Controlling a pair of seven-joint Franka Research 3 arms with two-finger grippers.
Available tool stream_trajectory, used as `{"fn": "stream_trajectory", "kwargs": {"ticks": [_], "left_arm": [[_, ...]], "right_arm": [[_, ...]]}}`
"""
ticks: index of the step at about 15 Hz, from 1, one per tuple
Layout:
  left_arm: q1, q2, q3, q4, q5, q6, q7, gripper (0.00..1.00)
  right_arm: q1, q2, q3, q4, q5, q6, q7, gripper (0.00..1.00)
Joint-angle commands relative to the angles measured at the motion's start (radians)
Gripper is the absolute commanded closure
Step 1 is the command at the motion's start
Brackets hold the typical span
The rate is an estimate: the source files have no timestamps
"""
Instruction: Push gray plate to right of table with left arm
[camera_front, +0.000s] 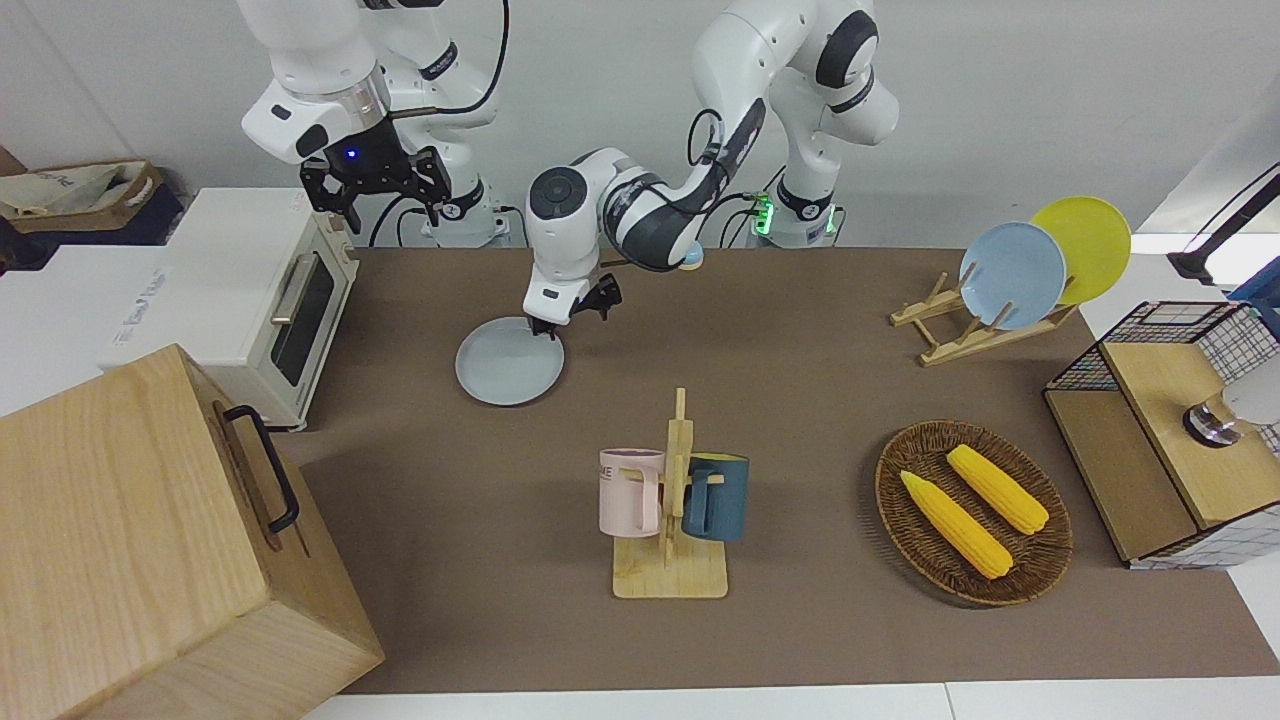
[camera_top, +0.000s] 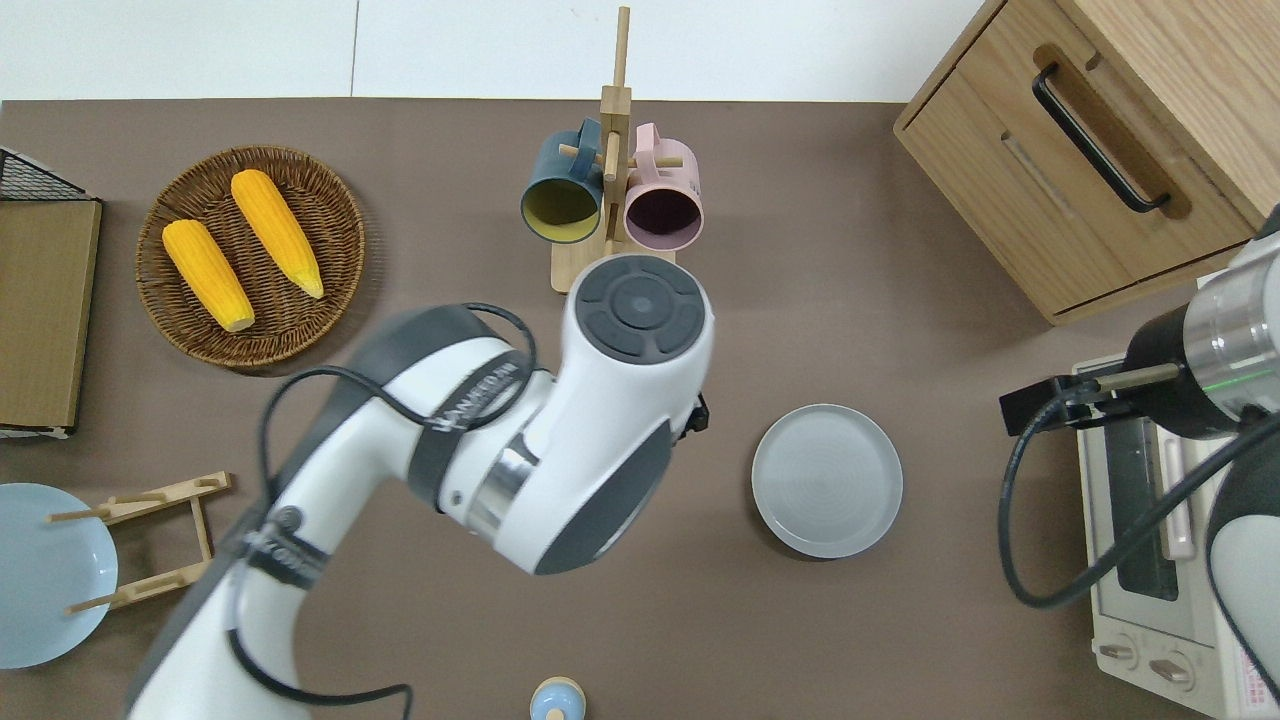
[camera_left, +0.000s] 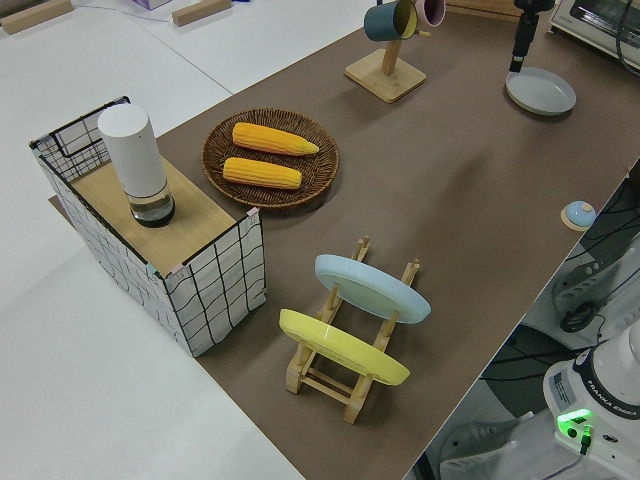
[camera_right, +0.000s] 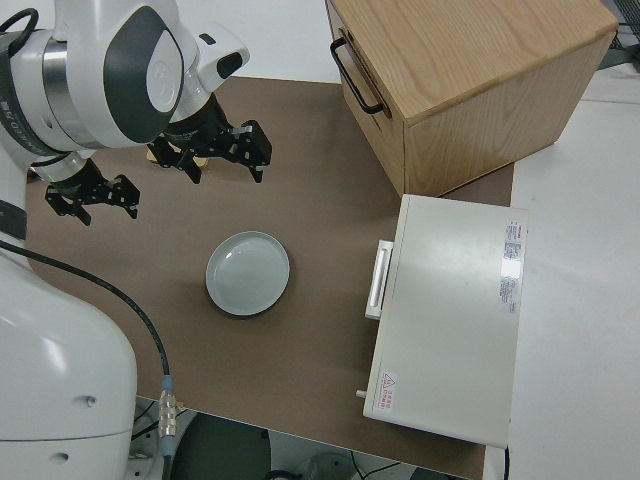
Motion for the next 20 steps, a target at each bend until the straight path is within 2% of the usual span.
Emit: {"fn": "stream_trajectory", "kwargs": {"ticks": [1, 5, 8, 12, 16, 20], "left_arm": [[0.074, -0.123, -0.003, -0.026, 0.013, -0.079, 0.071, 0.0], [0.184, -0.175, 0.003, -0.023, 0.016, -0.083, 0.088, 0.0], [0.273, -0.235, -0.005, -0.024, 0.014, -0.106, 0.281, 0.0], [0.399, -0.295, 0.001, -0.023, 0.016, -0.141, 0.384, 0.0], [0.463, -0.31, 0.003, -0.011, 0.03, -0.146, 0.571, 0.0], [0.487, -0.31, -0.006, -0.01, 0.036, -0.146, 0.614, 0.0]], "right_arm": [[-0.019, -0.003, 0.014, 0.008, 0.004, -0.015, 0.002, 0.017], [-0.019, -0.003, 0.014, 0.008, 0.004, -0.015, 0.002, 0.017], [-0.019, -0.003, 0.014, 0.008, 0.004, -0.015, 0.002, 0.017], [-0.019, -0.003, 0.014, 0.008, 0.004, -0.015, 0.002, 0.017], [-0.019, -0.003, 0.014, 0.008, 0.004, -0.015, 0.002, 0.017], [-0.019, -0.003, 0.014, 0.008, 0.004, -0.015, 0.002, 0.017]]}}
